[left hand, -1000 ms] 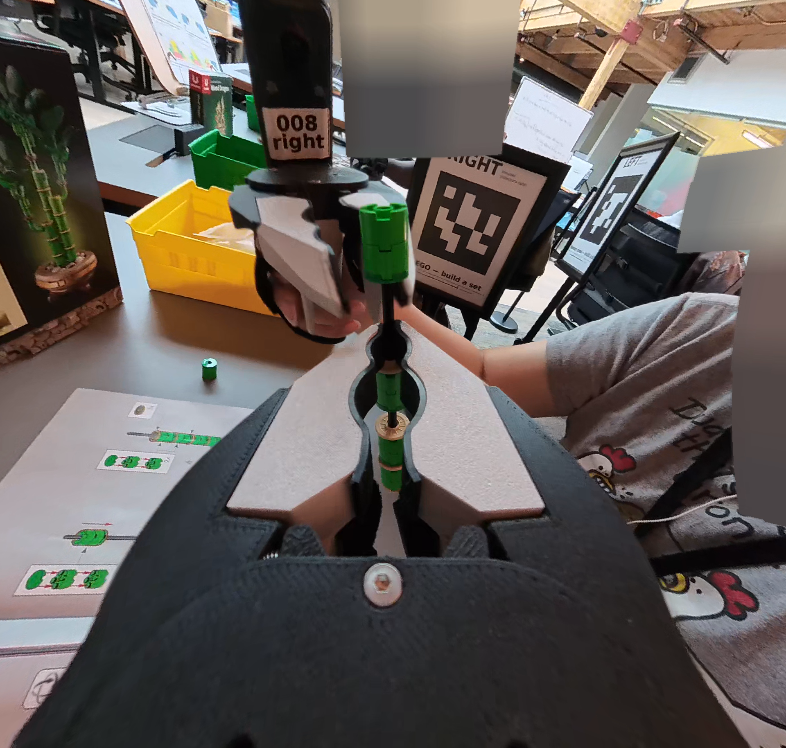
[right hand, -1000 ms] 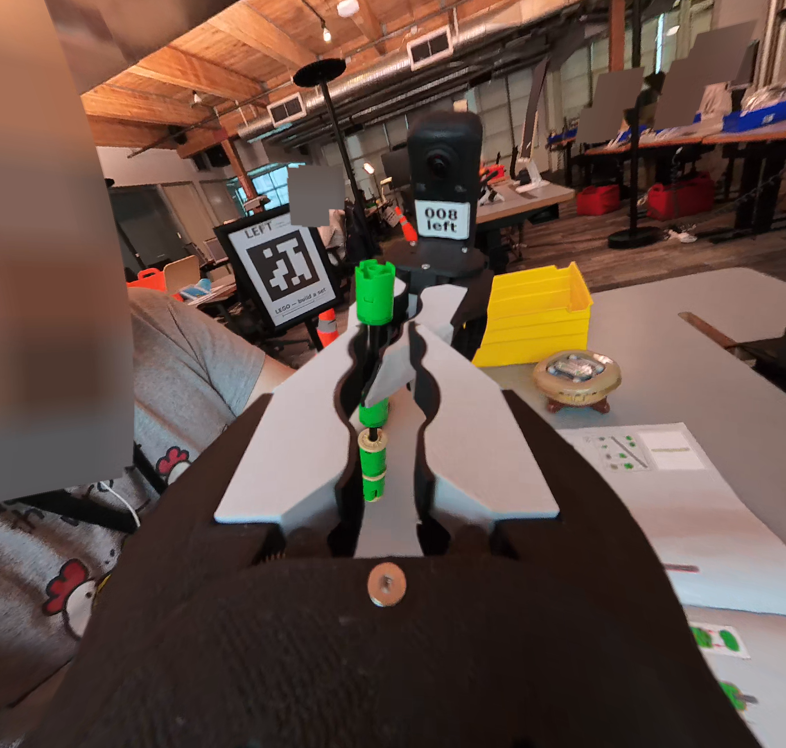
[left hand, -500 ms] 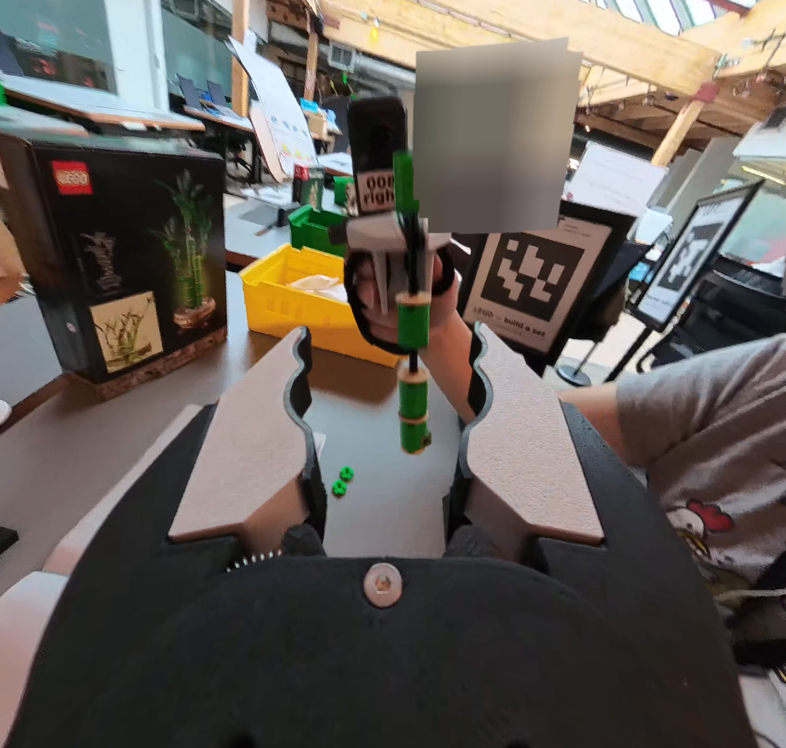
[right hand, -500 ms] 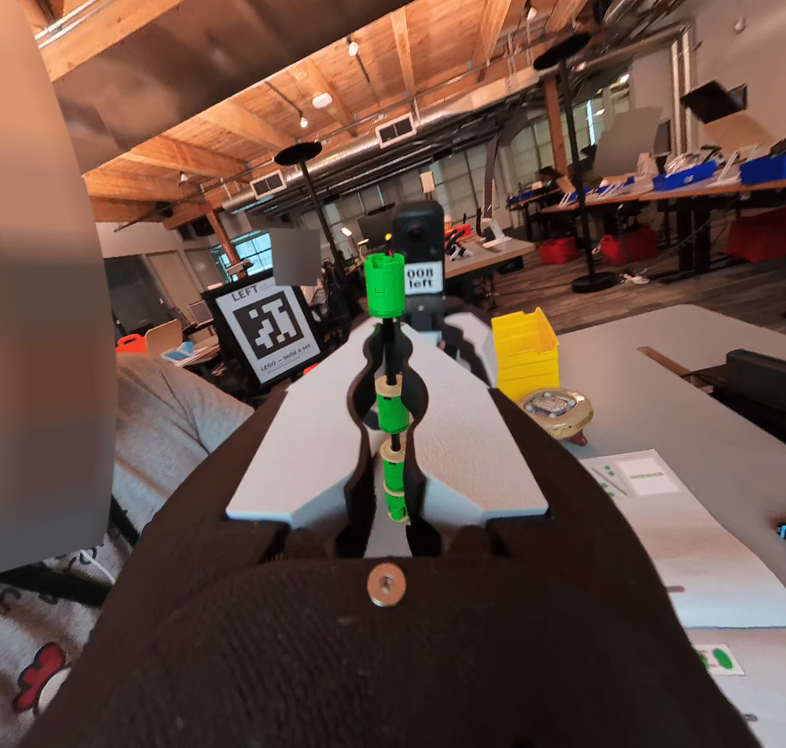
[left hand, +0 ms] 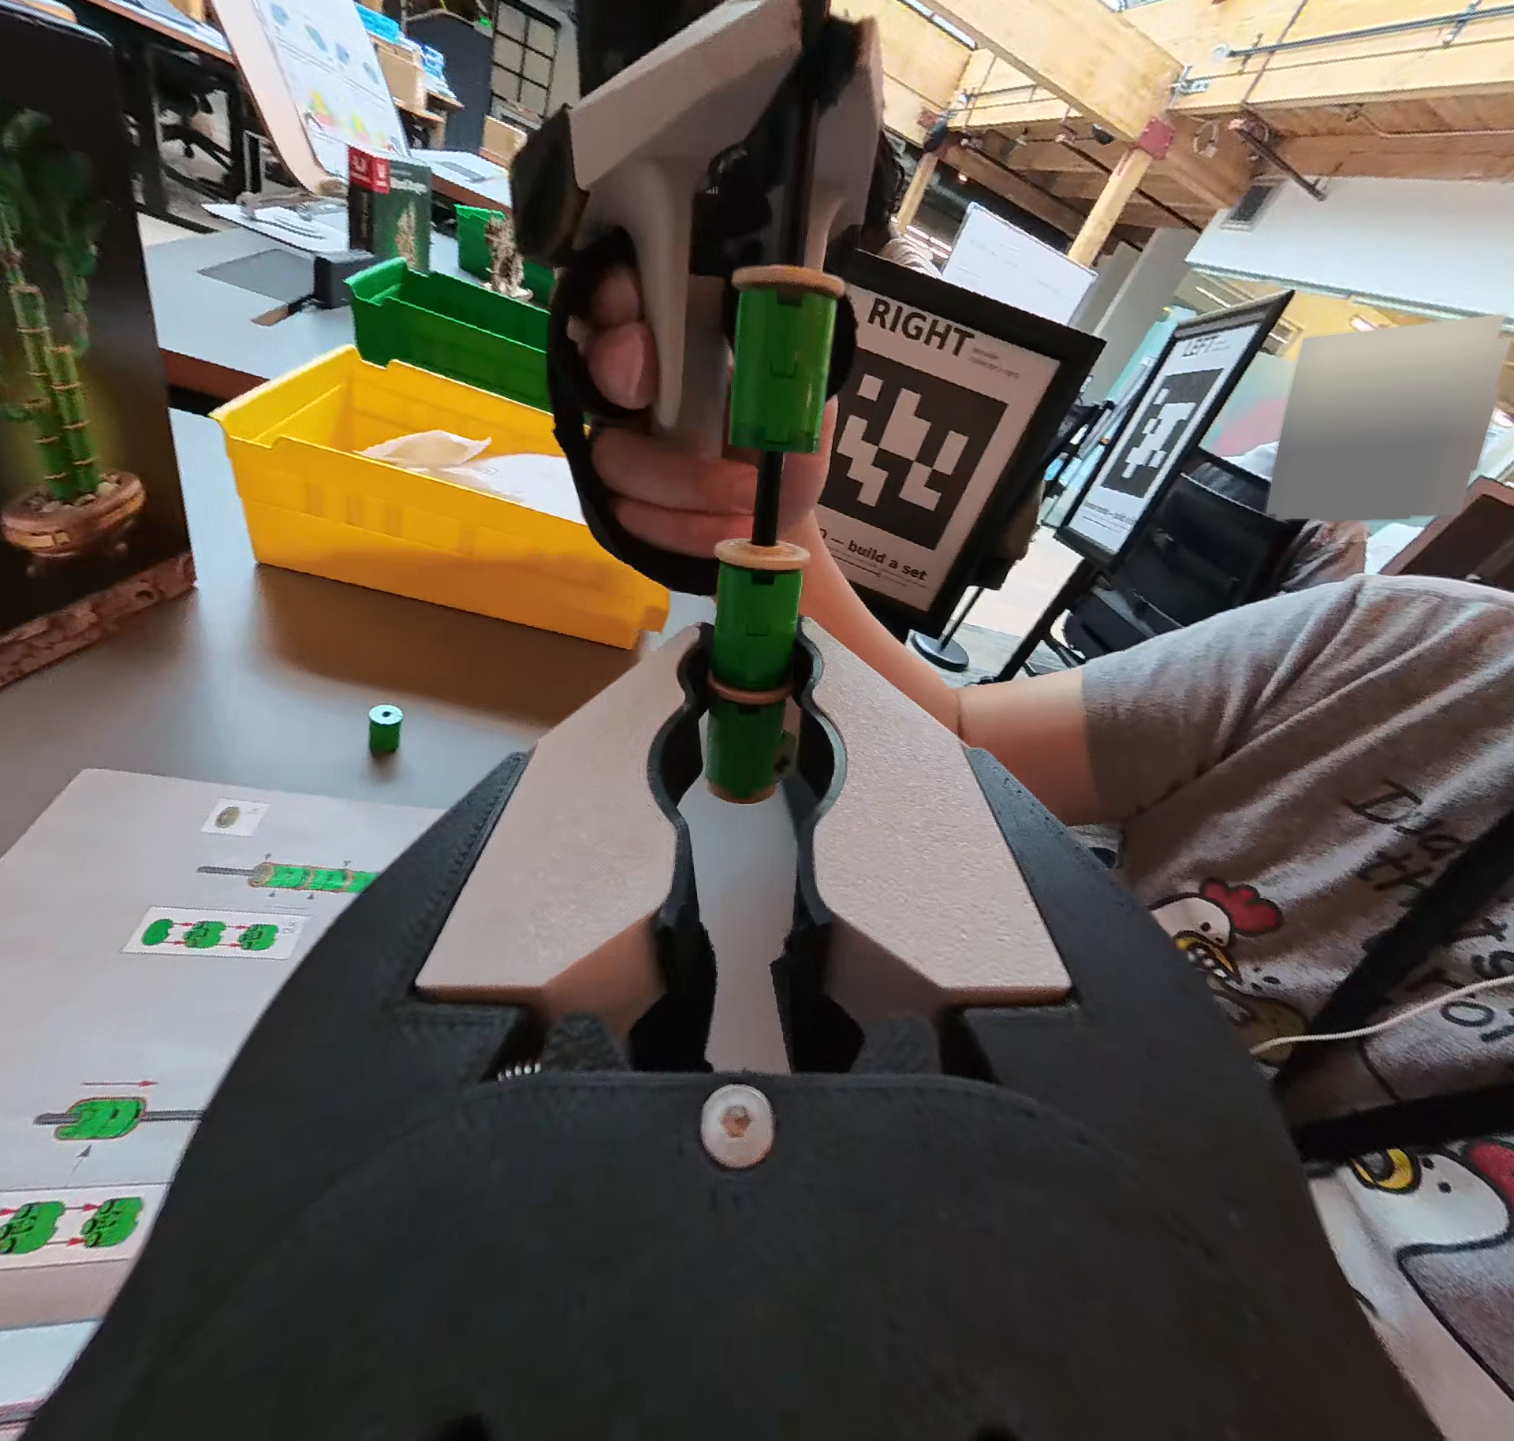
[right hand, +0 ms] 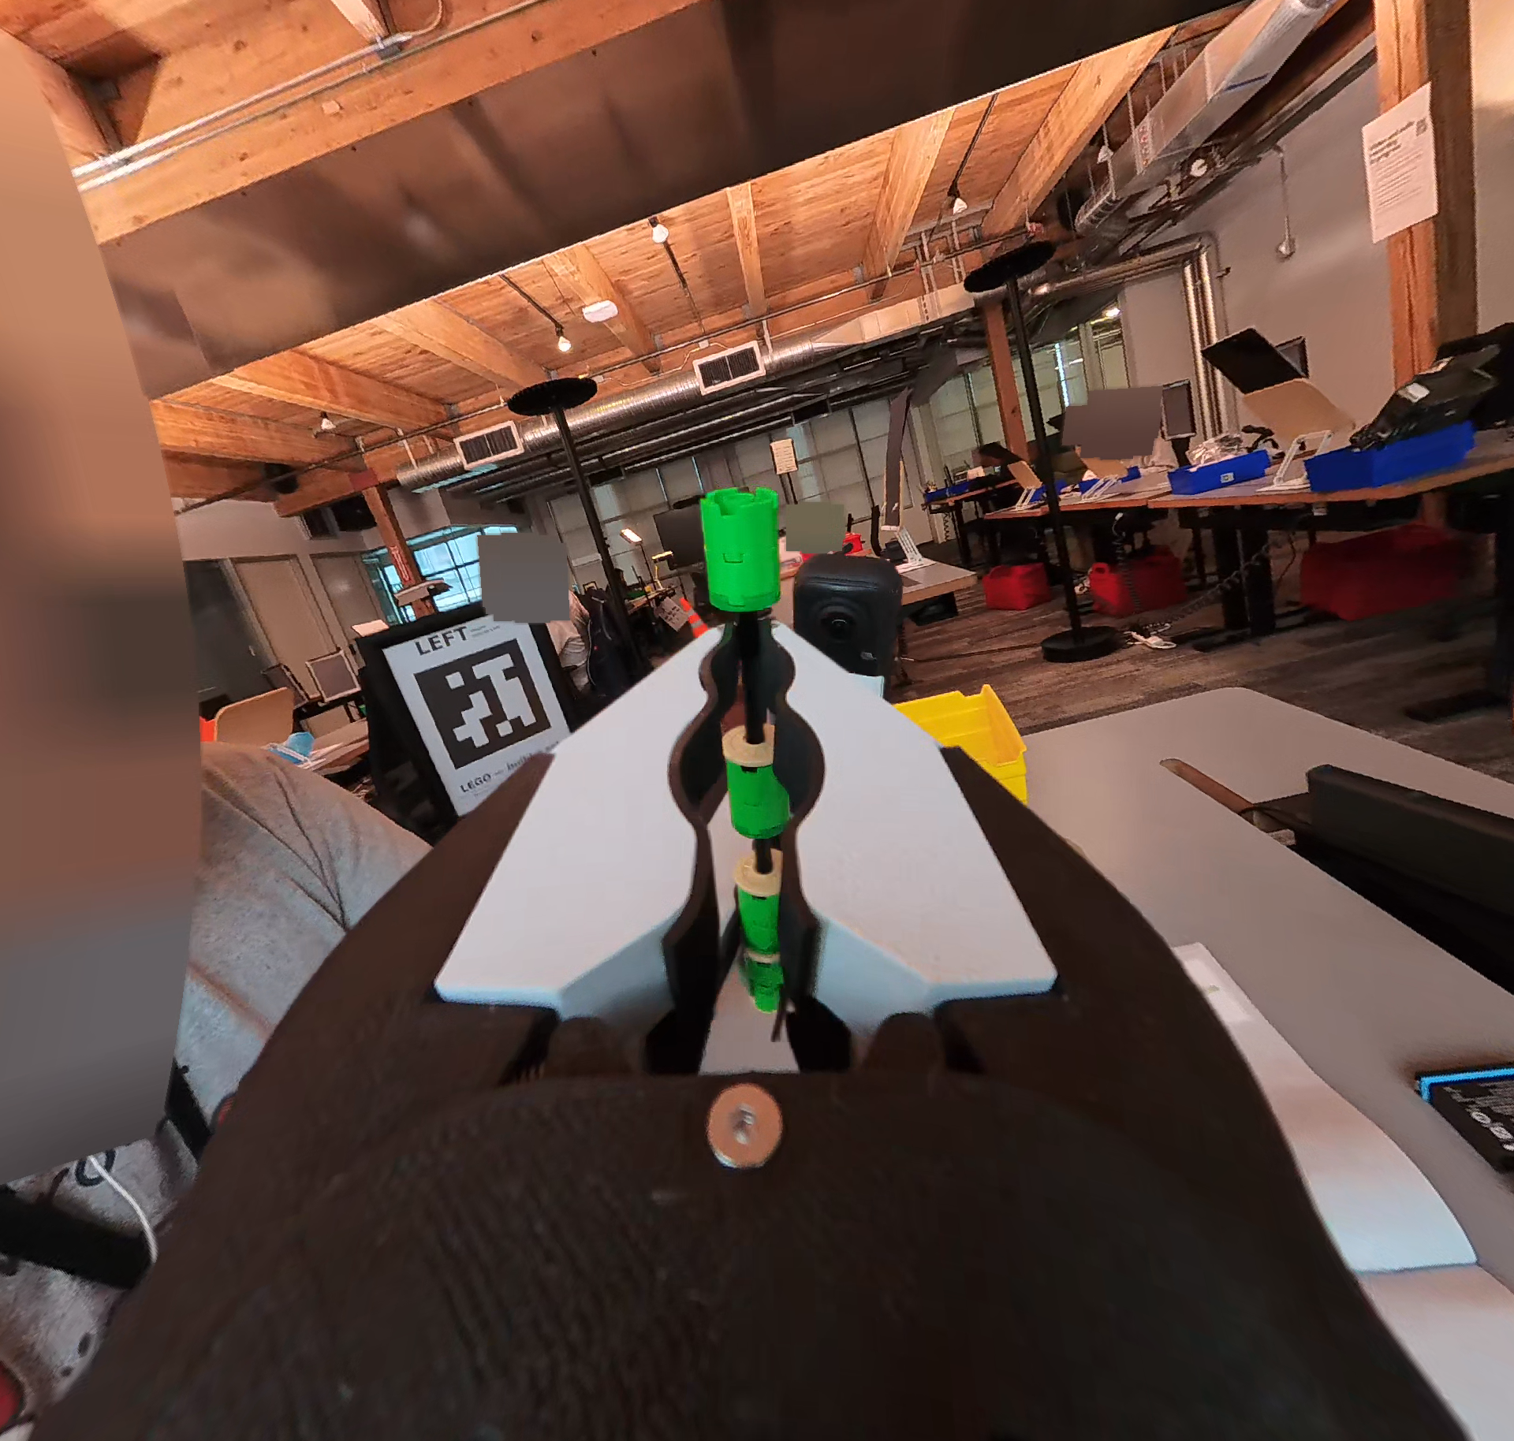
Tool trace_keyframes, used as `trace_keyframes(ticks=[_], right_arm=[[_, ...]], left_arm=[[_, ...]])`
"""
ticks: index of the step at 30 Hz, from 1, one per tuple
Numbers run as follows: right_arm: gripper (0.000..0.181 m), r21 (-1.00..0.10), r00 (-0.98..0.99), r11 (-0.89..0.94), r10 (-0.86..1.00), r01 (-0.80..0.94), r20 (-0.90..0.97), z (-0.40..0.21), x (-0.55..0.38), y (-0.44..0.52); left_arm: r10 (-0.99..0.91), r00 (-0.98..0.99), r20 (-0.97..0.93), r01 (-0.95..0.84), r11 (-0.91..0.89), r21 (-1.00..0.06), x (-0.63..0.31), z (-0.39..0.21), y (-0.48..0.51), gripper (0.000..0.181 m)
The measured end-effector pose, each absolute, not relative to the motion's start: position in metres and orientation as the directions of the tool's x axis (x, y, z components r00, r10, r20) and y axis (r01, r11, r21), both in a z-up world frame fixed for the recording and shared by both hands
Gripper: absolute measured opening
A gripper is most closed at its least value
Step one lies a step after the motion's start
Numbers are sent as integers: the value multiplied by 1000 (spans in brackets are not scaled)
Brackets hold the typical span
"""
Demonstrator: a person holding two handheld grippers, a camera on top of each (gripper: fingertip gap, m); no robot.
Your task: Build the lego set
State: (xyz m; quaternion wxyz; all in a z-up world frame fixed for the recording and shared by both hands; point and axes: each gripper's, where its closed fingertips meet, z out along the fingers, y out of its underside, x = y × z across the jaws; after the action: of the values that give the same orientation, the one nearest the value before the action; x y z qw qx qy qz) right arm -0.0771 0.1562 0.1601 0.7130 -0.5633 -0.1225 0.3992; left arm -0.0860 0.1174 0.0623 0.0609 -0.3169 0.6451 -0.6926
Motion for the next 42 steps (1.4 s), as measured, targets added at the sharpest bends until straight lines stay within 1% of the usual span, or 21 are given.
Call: trace_keyframes(ticks=[1, 3, 5, 8, 11, 14, 19, 23, 26, 27, 28, 29, 30, 34, 35, 37, 42], right_arm=[[4, -906, 662, 46, 698, -420, -272, 159, -77, 157], [26, -915, 683, 36, 678, -402, -274, 158, -77, 158], [31, -923, 707, 35, 654, -384, -270, 159, -74, 157], [41, -900, 746, 111, 606, -422, -275, 171, -59, 154], [38, -876, 755, 155, 588, -456, -289, 179, -51, 151], [15, -887, 735, 135, 622, -442, -272, 178, -58, 147], [14, -886, 727, 123, 626, -448, -282, 176, -57, 147], [14, -903, 746, 97, 603, -419, -281, 171, -58, 151], [14, -887, 764, 143, 578, -439, -285, 178, -52, 149], [14, -872, 756, 154, 582, -465, -300, 181, -49, 146], [14, -859, 751, 167, 582, -484, -310, 184, -44, 144], [14, -852, 752, 179, 580, -493, -313, 186, -41, 141], [14, -849, 756, 189, 576, -493, -311, 187, -37, 139], [14, -846, 765, 203, 565, -492, -309, 188, -31, 135], [14, -849, 765, 202, 567, -489, -305, 188, -32, 135], [14, -858, 768, 198, 569, -474, -294, 187, -37, 138], [14, -870, 763, 192, 588, -454, -268, 186, -51, 143]], left_arm=[[-497, -789, 362, -327, -159, -932, -86, 62, 118, 14], [-511, -787, 347, -307, -164, -937, -85, 64, 119, 15], [-511, -789, 342, -302, -163, -939, -85, 65, 119, 15], [-515, -788, 337, -313, -135, -940, -85, 60, 117, 15], [-519, -786, 336, -326, -114, -939, -84, 56, 113, 15], [-526, -780, 339, -335, -106, -936, -83, 53, 112, 15], [-525, -775, 352, -345, -116, -932, -83, 55, 114, 15], [-498, -778, 384, -363, -143, -921, -85, 57, 115, 15], [-476, -787, 391, -323, -222, -920, -85, 70, 121, 15], [-481, -783, 395, -310, -248, -918, -84, 73, 125, 25], [-497, -771, 399, -304, -263, -916, -82, 75, 129, 43], [-510, -765, 392, -298, -258, -919, -82, 74, 133, 57], [-520, -768, 373, -296, -228, -928, -84, 70, 135, 59], [-641, -725, 254, -357, 33, -934, -79, 20, 143, 45], [-652, -724, 226, -351, 66, -934, -76, 13, 141, 37], [-626, -749, 215, -319, 57, -946, -71, 12, 128, 24], [-596, -791, 141, -209, 47, -977, -66, 15, 107, 16]])
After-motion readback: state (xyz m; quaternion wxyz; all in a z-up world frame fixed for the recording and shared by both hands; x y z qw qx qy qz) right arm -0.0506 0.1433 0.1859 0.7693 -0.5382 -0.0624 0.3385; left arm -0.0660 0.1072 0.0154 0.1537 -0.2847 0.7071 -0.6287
